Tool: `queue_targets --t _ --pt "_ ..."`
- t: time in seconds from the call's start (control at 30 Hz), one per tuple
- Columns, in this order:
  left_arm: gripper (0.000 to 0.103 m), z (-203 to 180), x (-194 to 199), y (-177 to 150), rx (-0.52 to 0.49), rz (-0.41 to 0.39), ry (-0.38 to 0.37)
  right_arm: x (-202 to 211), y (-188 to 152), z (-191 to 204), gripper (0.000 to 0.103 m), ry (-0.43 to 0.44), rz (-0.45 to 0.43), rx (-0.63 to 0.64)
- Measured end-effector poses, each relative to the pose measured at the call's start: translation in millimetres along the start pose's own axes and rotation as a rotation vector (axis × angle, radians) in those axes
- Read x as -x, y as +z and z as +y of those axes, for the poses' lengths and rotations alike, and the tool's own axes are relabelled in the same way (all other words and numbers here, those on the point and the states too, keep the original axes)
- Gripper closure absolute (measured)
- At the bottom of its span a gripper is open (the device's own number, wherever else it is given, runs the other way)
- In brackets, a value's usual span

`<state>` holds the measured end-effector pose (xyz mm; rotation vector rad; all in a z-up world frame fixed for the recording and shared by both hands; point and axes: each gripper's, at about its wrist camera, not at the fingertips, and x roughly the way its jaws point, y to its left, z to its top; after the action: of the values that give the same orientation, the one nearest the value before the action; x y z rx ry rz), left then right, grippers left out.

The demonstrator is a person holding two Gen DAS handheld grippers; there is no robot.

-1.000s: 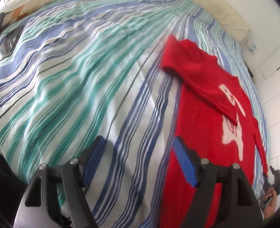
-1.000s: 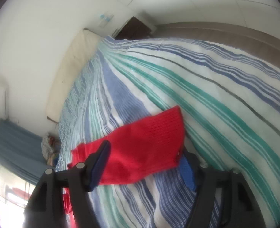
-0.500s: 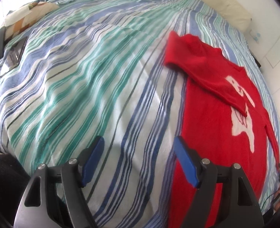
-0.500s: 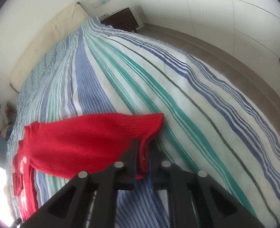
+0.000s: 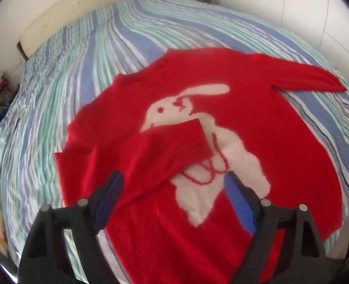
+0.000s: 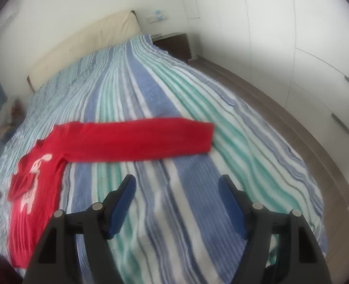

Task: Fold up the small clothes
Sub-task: 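Grasp the other sleeve cuff with the left gripper and pull it outward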

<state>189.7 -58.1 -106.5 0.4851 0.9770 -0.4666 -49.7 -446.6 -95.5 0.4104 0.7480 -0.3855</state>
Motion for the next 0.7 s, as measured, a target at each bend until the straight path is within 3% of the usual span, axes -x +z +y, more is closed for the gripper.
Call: queue_targets --t 0.03,0.1,0.17,0.23,0.37,0.43,0.5,0.57,0.63,0.7 --pt "0.027 -3 -15 6 0.002 0.034 -0.004 -1 -8 11 0.032 0.030 0.018 0.009" --pt "0.029 -5 -41 13 0.013 0.093 -0.020 -4 -27 30 0.032 0.092 0.052 0.016" --pt "0.045 -7 -57 14 0.018 0.118 -0.029 -7 -44 46 0.032 0.135 0.080 0.027" --pt "0.100 -1 -62 12 0.069 0.135 -0.056 -11 -56 62 0.032 0.153 0.097 0.059" --pt "0.100 57 -20 0 0.342 0.015 -0.088 -9 -62 82 0.032 0.164 0.077 0.138" --pt "0.100 110 15 -19 0.537 -0.072 -0.109 -7 -62 86 0.032 0.159 0.058 0.162" --pt "0.100 172 49 -49 0.743 -0.148 -0.082 -6 -63 88 0.032 0.160 0.054 0.175" --pt "0.100 231 74 -85 0.916 -0.192 0.010 -7 -65 91 0.032 0.161 0.059 0.189" --pt "0.100 276 86 -120 1.002 -0.183 0.163 -10 -66 94 0.032 0.166 0.063 0.197" --pt "0.100 306 86 -155 1.078 -0.145 0.250 -15 -67 98 0.032 0.174 0.073 0.201"
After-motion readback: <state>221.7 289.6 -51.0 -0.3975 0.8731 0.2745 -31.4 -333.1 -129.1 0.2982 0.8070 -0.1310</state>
